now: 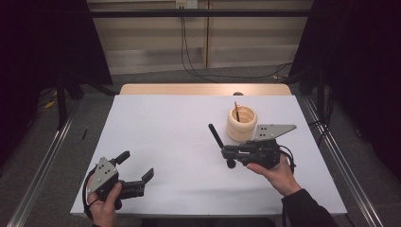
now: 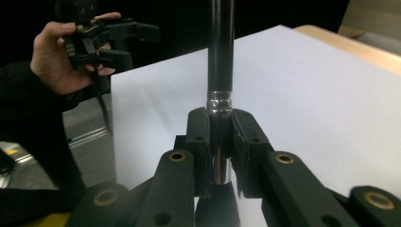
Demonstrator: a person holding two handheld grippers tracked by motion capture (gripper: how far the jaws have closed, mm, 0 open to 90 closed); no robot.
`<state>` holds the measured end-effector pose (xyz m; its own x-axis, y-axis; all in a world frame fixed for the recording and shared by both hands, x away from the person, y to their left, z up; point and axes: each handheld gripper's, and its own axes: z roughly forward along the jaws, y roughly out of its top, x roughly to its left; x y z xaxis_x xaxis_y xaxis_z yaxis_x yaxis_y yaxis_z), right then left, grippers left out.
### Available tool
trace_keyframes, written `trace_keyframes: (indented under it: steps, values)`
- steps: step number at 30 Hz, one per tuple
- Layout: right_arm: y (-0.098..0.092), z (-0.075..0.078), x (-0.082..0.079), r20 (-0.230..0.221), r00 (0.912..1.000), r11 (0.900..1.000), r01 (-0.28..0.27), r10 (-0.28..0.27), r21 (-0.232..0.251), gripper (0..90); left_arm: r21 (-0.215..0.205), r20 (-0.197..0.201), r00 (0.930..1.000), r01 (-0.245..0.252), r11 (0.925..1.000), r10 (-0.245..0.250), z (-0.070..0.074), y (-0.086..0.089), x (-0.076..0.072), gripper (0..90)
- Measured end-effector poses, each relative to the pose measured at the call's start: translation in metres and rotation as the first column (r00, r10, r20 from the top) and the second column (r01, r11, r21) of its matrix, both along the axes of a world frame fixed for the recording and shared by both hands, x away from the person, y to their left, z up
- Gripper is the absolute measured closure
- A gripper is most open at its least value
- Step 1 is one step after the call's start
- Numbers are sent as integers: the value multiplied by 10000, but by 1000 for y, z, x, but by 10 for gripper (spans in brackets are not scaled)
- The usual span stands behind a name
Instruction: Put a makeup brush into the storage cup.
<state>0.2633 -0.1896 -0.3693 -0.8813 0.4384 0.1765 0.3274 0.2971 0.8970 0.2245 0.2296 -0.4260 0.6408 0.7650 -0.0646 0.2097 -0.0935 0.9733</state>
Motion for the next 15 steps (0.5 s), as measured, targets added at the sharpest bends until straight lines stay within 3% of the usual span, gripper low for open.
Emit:
trace_keyframes:
  steps: [2,6,9,15]
  values:
    - [3,4,2,4,9999,9985,-145,146,-534,785,435,200,9997,-131,9990,122,1,-1,-1,14]
    - [7,6,4,-148,9991,9920,-402,387,-1196,785,358,75,10000,33,9994,-36,-1,-2,1,11]
    - [12,5,5,-399,9973,9805,-681,618,-1843,785,309,128,9999,-65,9995,61,0,-2,0,12]
    - [21,0,9,-873,9915,9606,-1153,960,-2529,785,428,135,9999,-79,9991,73,0,-1,0,5]
